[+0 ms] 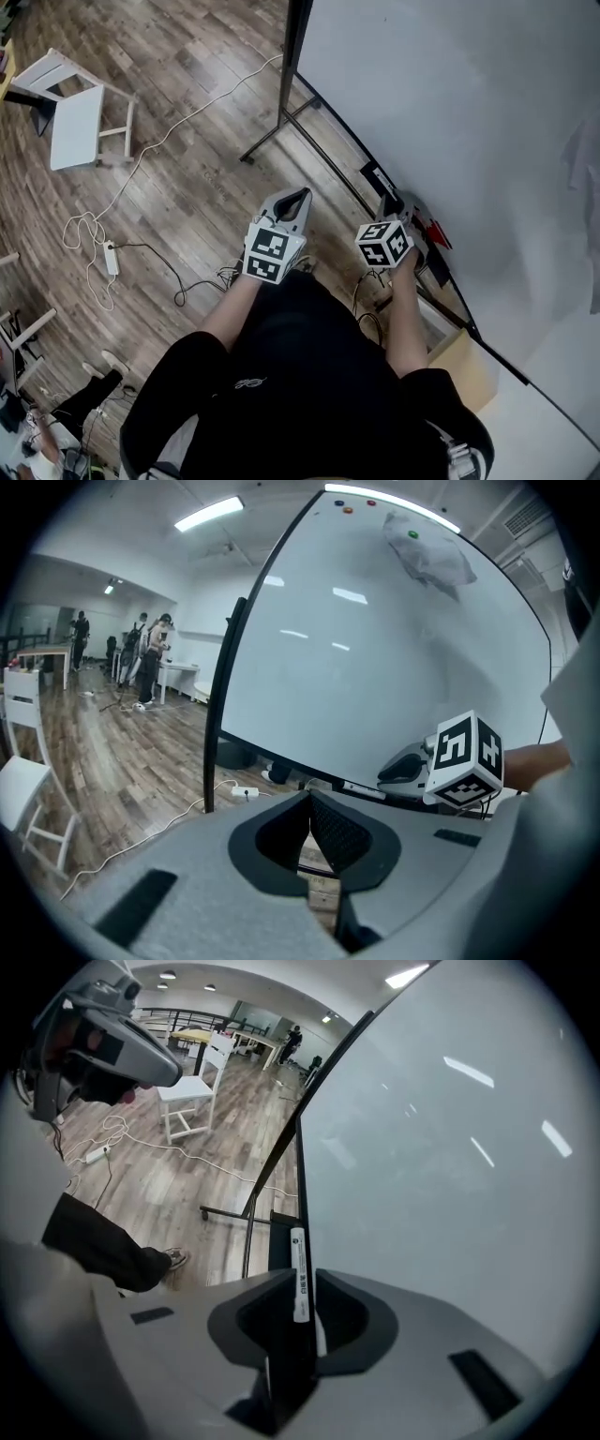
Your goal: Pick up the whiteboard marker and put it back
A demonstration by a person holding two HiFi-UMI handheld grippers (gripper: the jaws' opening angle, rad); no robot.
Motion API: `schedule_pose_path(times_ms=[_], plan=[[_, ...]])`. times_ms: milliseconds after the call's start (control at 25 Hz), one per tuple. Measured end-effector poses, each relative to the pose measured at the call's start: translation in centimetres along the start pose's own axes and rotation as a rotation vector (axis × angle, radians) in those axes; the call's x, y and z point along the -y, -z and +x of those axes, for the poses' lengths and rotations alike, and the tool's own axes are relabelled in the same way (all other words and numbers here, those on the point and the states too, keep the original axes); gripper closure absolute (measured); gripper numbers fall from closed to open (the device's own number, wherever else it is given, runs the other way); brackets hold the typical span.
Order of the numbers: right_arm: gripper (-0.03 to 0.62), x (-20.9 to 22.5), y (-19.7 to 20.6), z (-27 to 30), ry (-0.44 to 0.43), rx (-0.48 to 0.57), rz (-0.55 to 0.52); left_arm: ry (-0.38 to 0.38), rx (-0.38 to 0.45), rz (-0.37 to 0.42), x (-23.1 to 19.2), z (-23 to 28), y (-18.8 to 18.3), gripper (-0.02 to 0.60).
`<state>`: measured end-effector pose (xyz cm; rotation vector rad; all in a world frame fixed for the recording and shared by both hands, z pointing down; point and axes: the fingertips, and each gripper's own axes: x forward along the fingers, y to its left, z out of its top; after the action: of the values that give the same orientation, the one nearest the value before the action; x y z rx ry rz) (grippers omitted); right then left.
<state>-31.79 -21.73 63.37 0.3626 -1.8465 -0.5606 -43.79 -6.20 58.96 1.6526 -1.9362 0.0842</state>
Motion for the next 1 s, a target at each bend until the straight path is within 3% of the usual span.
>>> schedule_pose_path(times_ms=[80, 200, 1000], plan=[[0.503, -0.3, 0.1, 0.9, -0.007, -0.024, -0.029, -0.007, -0.005, -0.011, -0.7, 0.3, 0.4, 0.575], [0.530, -0.2, 0.1, 1.7, 0.005, -0.051, -0.056, -0.006, -0.007, -0.023, -1.4, 0.6, 0.6, 0.575], [0.530, -1.2, 0.2, 4.9, -0.035, -0.146, -0.100, -0.017, -0.027, -0.039, -2.9, 1.6, 1.0, 0.575]])
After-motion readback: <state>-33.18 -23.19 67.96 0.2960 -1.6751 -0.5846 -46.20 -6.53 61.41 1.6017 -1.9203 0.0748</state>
